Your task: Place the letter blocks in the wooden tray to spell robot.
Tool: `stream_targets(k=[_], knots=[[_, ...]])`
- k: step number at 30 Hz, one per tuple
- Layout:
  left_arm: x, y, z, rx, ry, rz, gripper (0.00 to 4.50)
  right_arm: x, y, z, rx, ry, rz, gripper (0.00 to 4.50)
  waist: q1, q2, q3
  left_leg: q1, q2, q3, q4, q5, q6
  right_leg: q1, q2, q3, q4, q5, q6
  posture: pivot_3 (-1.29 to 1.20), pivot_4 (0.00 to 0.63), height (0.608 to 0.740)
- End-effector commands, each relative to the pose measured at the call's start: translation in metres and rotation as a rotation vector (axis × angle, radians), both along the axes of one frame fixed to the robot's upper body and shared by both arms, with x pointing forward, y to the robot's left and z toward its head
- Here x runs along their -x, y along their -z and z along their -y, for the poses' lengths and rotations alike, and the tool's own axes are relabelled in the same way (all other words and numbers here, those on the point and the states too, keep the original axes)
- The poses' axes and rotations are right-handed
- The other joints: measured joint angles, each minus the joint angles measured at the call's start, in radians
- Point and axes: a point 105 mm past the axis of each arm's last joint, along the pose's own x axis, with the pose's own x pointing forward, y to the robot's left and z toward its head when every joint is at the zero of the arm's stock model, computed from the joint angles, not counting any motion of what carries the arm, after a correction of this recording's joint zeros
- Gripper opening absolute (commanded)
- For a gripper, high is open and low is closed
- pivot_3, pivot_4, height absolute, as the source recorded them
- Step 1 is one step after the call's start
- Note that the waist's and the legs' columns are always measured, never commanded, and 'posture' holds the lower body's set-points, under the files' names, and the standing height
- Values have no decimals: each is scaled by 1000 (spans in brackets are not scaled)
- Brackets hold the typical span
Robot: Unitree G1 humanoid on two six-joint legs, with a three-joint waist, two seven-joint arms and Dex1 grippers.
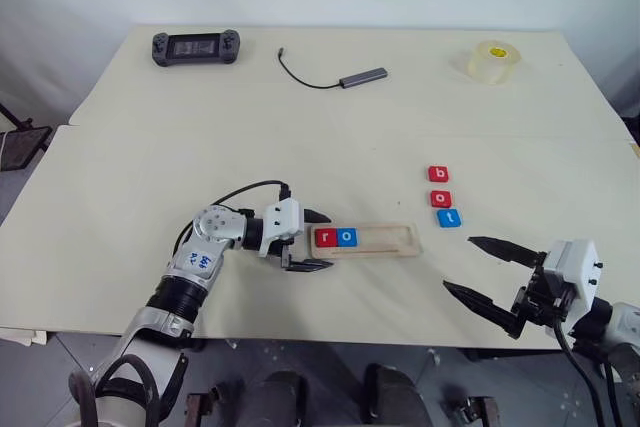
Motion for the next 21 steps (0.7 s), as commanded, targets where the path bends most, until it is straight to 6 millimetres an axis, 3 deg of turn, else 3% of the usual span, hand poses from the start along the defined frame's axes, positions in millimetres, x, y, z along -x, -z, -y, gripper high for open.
stream_targets(k=[1,10,14,17,21], knots=[[1,-7,-20,53,-28,24,4470,5,-7,12,-4,64,57,4500,0,0,0,0,0,0,0,0,0,0,0,0,0,0,0,0,150,740],[19,-25,-81,193,-133,83,4470,22,10,57,14,308,104,4500,-3,0,0,1,0,0,-1,0,0,0,0,1,0,0,0,0,150,740],[30,-26,-94,233,-185,32,4470,23,14,66,-13,353,104,4500,-4,0,0,1,0,0,-1,0,0,0,0,2,0,0,0,0,150,740],[34,-30,-96,269,-229,9,4470,11,10,58,-51,328,99,4500,-4,1,0,1,0,0,-1,0,0,0,0,3,0,0,0,0,150,740],[38,-32,-95,283,-250,7,4470,-21,1,55,-64,368,-66,4500,-6,1,0,2,0,1,-1,0,0,0,-1,4,1,0,0,0,150,740]])
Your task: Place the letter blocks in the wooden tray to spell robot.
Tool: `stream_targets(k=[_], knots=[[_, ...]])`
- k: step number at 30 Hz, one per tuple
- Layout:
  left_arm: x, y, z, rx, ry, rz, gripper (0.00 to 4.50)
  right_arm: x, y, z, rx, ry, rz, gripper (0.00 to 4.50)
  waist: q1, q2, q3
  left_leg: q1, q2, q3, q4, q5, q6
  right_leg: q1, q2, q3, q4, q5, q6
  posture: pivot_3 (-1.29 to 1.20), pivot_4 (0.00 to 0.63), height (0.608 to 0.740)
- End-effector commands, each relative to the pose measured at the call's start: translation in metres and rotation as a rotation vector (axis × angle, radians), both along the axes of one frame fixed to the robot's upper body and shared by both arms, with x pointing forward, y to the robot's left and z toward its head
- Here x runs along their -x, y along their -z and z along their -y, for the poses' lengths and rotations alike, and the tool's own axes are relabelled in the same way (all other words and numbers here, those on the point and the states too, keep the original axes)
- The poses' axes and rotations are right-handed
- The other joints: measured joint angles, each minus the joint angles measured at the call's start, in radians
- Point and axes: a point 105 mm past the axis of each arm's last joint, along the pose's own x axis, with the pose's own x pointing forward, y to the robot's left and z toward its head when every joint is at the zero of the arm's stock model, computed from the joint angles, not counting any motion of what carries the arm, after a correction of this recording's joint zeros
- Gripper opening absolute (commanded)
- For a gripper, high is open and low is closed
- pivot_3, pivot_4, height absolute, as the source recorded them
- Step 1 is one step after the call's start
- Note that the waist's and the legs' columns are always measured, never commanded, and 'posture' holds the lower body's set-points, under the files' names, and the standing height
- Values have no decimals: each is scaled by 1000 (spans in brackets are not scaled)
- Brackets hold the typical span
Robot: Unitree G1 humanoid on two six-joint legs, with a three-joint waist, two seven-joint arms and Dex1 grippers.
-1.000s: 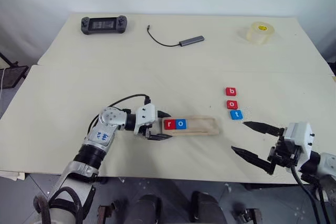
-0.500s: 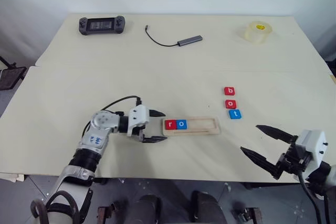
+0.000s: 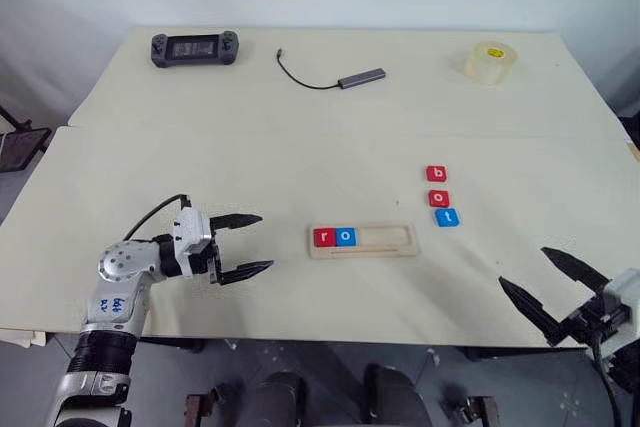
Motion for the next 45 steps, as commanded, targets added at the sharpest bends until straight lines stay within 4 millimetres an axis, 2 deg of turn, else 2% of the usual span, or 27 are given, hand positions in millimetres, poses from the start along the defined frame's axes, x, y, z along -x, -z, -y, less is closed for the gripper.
stream_targets(k=[1,4,8,11,16,22,35,37,43,45], knots=[[4,-13,-1,20,-13,39,4470,-24,-17,-2,-2,45,-93,4500,-2,0,0,0,0,0,0,0,0,0,0,0,0,0,0,0,150,740],[10,-11,-1,27,-16,19,4470,-49,-32,-9,75,54,-180,4500,-4,1,0,-1,2,0,0,0,-1,-2,0,0,0,-1,-1,0,150,740],[15,-10,0,31,-30,20,4470,-78,-52,-15,84,86,-237,4500,1,2,0,-3,3,-1,0,0,-2,-3,1,0,-1,-1,-2,0,150,740],[16,-10,2,40,-41,23,4470,-96,-58,-25,73,101,-263,4500,6,1,0,-4,3,-3,0,0,-2,-3,1,0,-1,-1,-3,0,150,740],[16,-12,5,50,-52,40,4470,-122,-54,-32,88,199,-309,4500,0,1,0,-5,0,-2,-1,-1,-1,-5,0,-2,-1,-1,-2,0,150,740],[16,-14,4,56,-66,45,4470,-128,-56,-39,76,230,-326,4500,1,1,0,-9,-1,0,-1,-1,-1,-12,0,-2,4,-1,-2,0,150,740],[15,-17,6,59,-73,50,4470,-130,-51,-43,57,262,-360,4500,-2,1,0,-9,-1,2,-1,-1,0,-12,0,-1,5,-1,-2,0,150,740],[16,-17,7,57,-71,52,4470,-135,-50,-46,56,278,-351,4500,-2,1,0,-9,-1,2,-1,-1,0,-13,0,-1,5,-1,-2,0,150,740],[17,-17,10,54,-63,56,4470,-168,-53,-52,16,386,-304,4500,-16,1,0,-9,-1,3,-1,0,-1,-14,0,0,7,-1,-2,0,150,740],[17,-18,10,52,-62,59,4470,-179,-47,-60,13,386,-313,4500,-21,1,0,-9,-1,2,-1,0,-1,-14,0,0,8,-1,-2,0,150,740]])
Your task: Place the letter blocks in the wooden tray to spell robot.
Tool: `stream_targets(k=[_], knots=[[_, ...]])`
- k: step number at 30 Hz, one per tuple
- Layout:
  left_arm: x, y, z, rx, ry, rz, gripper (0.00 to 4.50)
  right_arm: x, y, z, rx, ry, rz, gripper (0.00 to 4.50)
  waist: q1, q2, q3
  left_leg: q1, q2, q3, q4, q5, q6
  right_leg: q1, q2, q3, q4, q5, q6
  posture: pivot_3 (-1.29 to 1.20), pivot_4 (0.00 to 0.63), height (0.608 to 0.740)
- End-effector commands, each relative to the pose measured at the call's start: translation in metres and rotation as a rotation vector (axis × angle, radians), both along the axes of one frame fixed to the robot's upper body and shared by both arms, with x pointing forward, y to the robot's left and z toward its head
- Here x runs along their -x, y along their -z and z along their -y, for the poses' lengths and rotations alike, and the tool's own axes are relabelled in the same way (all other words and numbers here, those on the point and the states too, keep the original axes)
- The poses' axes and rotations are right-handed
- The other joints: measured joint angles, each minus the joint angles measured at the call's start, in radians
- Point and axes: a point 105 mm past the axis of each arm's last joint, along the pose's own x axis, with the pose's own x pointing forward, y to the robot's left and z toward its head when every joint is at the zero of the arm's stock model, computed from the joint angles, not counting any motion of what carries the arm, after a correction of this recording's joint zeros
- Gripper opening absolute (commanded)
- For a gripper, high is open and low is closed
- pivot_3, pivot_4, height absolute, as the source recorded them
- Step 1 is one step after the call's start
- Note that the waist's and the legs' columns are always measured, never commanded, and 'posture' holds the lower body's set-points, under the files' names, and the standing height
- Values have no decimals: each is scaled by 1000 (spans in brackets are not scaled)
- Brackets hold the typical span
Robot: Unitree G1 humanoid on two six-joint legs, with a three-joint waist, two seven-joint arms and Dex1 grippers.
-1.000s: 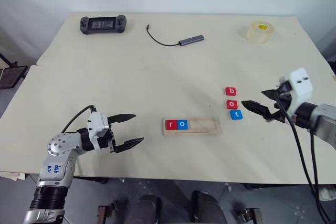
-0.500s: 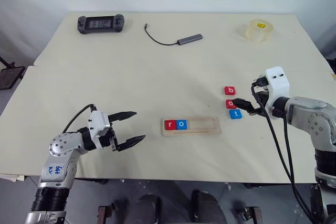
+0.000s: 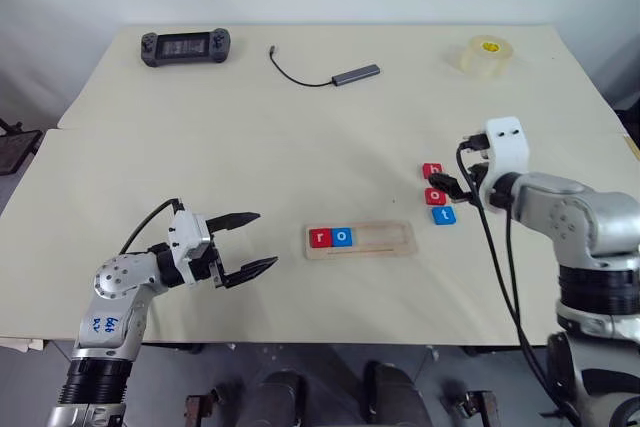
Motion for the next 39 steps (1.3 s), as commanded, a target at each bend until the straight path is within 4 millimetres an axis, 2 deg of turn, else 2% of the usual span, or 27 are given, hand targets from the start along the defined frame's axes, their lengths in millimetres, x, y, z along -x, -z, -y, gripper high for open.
stream_targets(k=[1,6,7,9,16,17,22,24,27,31,35,39], knots=[[4,-11,3,-1,16,47,4470,-16,-2,-5,15,24,36,4500,-6,0,0,0,0,0,0,0,0,0,0,0,0,0,0,0,150,740],[5,-12,2,-3,7,53,4470,-29,11,-11,31,53,19,4500,-10,0,0,0,0,0,0,0,0,-1,0,0,1,0,0,0,150,740],[5,-12,1,-3,6,54,4495,-30,14,-11,36,59,12,4311,-10,0,0,0,0,0,0,0,0,-1,0,0,1,0,0,0,150,740],[6,-13,2,-2,5,57,4500,-30,18,-12,31,70,3,3918,-12,0,0,0,0,0,0,0,0,-1,0,0,1,0,0,0,150,740],[6,-14,4,3,17,58,4500,-29,19,-14,9,79,23,1582,-9,0,0,0,-1,0,0,0,0,-1,0,0,2,0,0,0,150,740],[6,-14,6,4,24,59,4500,-28,18,-14,2,77,24,1463,-9,0,0,0,-1,0,0,0,0,-1,0,0,2,0,0,0,150,740],[0,-15,13,12,57,63,4500,-16,-9,-9,-30,74,85,1465,-7,0,0,0,-1,0,0,0,0,-1,0,0,2,0,0,0,150,740],[-1,-15,17,16,78,64,4500,-4,-21,-6,-34,62,102,1465,-8,0,0,0,-1,0,0,0,0,-1,0,0,2,0,0,0,150,740],[-5,-16,22,26,107,65,4500,20,-27,-1,-22,57,102,1465,-5,0,0,0,-1,-1,0,0,0,-1,0,0,2,0,0,0,150,740],[-6,-14,30,32,153,48,4500,60,-13,8,29,87,55,1465,-2,0,0,0,-1,-2,-1,0,0,-1,0,0,2,0,0,0,150,740],[-8,-11,35,29,196,23,4500,95,13,8,31,109,-18,1465,-3,0,0,0,-2,-1,-1,0,1,-1,0,2,2,0,0,0,150,740],[-12,-12,36,25,217,17,4500,113,29,0,16,110,-32,1465,-7,0,0,0,-2,1,0,0,1,-1,0,3,2,0,0,0,150,740]])
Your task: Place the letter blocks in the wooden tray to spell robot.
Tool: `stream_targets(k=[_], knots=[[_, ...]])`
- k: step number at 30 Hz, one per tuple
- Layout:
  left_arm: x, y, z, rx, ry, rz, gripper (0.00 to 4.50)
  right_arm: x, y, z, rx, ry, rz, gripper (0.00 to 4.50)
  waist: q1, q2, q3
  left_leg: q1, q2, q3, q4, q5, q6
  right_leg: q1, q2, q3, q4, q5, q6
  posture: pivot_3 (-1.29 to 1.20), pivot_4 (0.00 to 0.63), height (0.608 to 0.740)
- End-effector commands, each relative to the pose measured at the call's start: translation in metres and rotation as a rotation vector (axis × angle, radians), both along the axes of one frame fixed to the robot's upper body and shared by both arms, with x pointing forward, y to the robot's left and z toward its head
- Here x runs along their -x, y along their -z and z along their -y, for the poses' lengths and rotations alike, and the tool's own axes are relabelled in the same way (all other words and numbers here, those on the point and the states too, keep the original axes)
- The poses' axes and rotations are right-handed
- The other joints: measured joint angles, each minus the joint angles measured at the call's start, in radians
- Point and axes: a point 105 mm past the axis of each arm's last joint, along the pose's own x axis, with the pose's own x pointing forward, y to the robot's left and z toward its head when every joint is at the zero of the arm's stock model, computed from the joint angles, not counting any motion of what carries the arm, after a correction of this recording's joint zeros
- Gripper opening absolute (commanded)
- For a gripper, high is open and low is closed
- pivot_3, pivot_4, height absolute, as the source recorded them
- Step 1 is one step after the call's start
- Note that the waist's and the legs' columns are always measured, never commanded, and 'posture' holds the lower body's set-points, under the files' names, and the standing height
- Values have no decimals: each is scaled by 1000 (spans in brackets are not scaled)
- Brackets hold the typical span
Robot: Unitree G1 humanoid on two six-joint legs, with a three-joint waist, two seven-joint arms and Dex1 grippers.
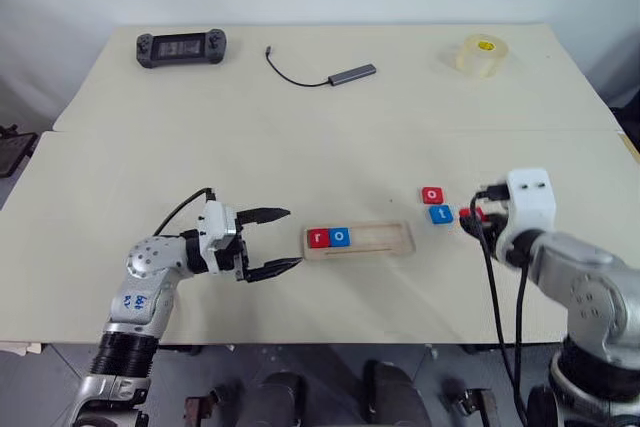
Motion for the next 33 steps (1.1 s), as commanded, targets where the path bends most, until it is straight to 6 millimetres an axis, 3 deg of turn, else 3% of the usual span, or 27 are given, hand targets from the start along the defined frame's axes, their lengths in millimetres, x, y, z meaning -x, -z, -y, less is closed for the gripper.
stream_targets(k=[1,5,10,14,18,22,28,33], knots=[[-2,-6,0,0,23,18,4500,11,-3,-8,-14,-2,46,1465,-2,0,0,0,0,1,0,0,0,0,0,1,0,0,0,0,150,740],[-3,-9,1,-3,31,23,4500,16,11,-20,-58,-6,14,1465,-1,0,0,2,0,1,0,0,0,0,0,2,1,0,0,0,150,740],[-2,-10,-1,-5,19,30,4500,12,14,-22,-72,-39,-11,3135,-1,0,0,2,-1,1,0,0,0,0,0,3,2,0,0,0,150,740],[0,-9,-6,-8,2,36,4500,13,7,-19,-61,-167,-42,4478,1,0,0,2,-1,1,0,1,1,0,0,4,1,0,0,0,150,740],[3,-9,-8,-8,-4,36,4500,18,-15,-15,85,-495,-31,4478,3,0,0,1,-1,1,0,0,2,1,0,4,0,0,0,0,150,740],[7,-9,-9,-7,-10,37,4500,21,-18,-13,190,-823,-8,4478,2,-4,0,2,0,2,-1,0,3,3,1,3,-4,0,1,0,150,740],[15,-9,-4,-3,4,33,4500,9,-3,2,246,-1059,-10,4478,0,-4,1,3,1,4,0,0,3,3,0,4,-5,1,2,0,150,740],[23,-8,-4,-7,5,23,4500,-11,12,11,272,-1120,-24,4478,0,-5,1,3,1,5,0,0,2,3,0,4,-5,1,2,0,150,740]])
